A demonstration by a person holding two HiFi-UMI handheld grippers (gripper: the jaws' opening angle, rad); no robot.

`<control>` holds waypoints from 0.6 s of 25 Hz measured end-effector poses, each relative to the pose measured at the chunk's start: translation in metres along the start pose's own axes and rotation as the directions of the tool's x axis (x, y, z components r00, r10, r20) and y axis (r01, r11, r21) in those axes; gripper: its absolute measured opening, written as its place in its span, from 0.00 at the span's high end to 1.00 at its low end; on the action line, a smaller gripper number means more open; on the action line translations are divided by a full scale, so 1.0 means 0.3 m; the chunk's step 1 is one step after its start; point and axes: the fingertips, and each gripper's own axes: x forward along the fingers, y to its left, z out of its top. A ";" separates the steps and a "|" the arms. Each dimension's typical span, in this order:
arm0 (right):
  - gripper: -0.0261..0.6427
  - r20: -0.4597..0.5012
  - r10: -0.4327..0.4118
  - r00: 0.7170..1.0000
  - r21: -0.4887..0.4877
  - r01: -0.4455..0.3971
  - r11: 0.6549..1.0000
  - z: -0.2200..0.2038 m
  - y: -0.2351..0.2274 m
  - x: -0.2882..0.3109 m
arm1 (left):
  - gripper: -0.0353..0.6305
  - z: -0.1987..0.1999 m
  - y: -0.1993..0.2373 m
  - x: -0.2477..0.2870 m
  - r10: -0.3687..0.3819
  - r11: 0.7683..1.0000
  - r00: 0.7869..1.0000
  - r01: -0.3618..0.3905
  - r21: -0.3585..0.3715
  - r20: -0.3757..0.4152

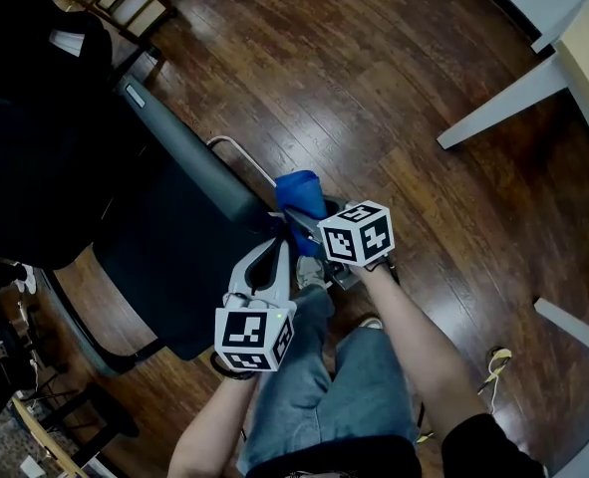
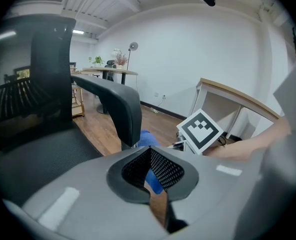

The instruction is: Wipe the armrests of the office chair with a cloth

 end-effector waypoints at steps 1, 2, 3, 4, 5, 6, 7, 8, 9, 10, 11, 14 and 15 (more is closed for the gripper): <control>0.75 0.011 -0.006 1.000 -0.005 0.006 1.000 0.015 0.020 -0.031 | 0.94 0.016 -0.007 -0.018 0.004 1.000 1.000 -0.004 -0.004 0.009; 0.75 0.025 -0.012 1.000 -0.012 0.013 1.000 0.035 0.045 -0.069 | 0.94 0.036 -0.016 -0.038 0.007 1.000 1.000 -0.007 -0.010 0.021; 0.75 0.040 -0.016 0.999 -0.023 0.017 1.000 0.058 0.077 -0.110 | 0.94 0.059 -0.026 -0.060 0.012 1.000 0.999 -0.012 -0.019 0.035; 0.75 0.058 -0.018 0.998 -0.038 0.020 0.999 0.087 0.115 -0.150 | 0.94 0.086 -0.034 -0.084 0.020 0.999 0.998 -0.018 -0.028 0.051; 0.75 0.076 -0.017 0.997 -0.059 0.022 0.998 0.120 0.158 -0.191 | 0.94 0.117 -0.043 -0.108 0.029 0.999 0.997 -0.027 -0.035 0.069; 0.75 0.094 -0.015 0.995 -0.083 0.023 0.996 0.154 0.204 -0.233 | 0.94 0.151 -0.054 -0.135 0.038 0.999 0.995 -0.035 -0.041 0.087; 0.75 0.112 -0.012 0.994 -0.108 0.024 0.994 0.186 0.254 -0.278 | 0.94 0.185 -0.070 -0.166 0.046 0.998 0.993 -0.041 -0.046 0.105; 0.75 0.128 -0.010 0.992 -0.132 0.027 0.991 0.215 0.306 -0.323 | 0.94 0.219 -0.088 -0.202 0.052 0.998 0.991 -0.046 -0.051 0.122; 0.75 0.143 -0.007 0.990 -0.155 0.030 0.987 0.239 0.359 -0.368 | 0.94 0.250 -0.107 -0.242 0.057 0.997 0.989 -0.050 -0.056 0.138; 0.75 0.155 -0.005 0.988 -0.179 0.033 0.983 0.259 0.414 -0.411 | 0.94 0.278 -0.124 -0.287 0.064 0.997 0.986 -0.055 -0.061 0.153; 0.75 0.166 -0.001 0.986 -0.203 0.035 0.979 0.278 0.471 -0.451 | 0.94 0.305 -0.139 -0.334 0.073 0.996 0.983 -0.062 -0.068 0.168; 0.75 0.193 0.033 0.981 -0.286 0.024 0.958 0.332 0.646 -0.556 | 0.94 0.377 -0.164 -0.478 0.123 0.990 0.967 -0.104 -0.093 0.224; 0.75 0.201 0.047 0.979 -0.316 0.019 0.949 0.348 0.701 -0.586 | 0.94 0.400 -0.169 -0.525 0.145 0.987 0.959 -0.123 -0.101 0.244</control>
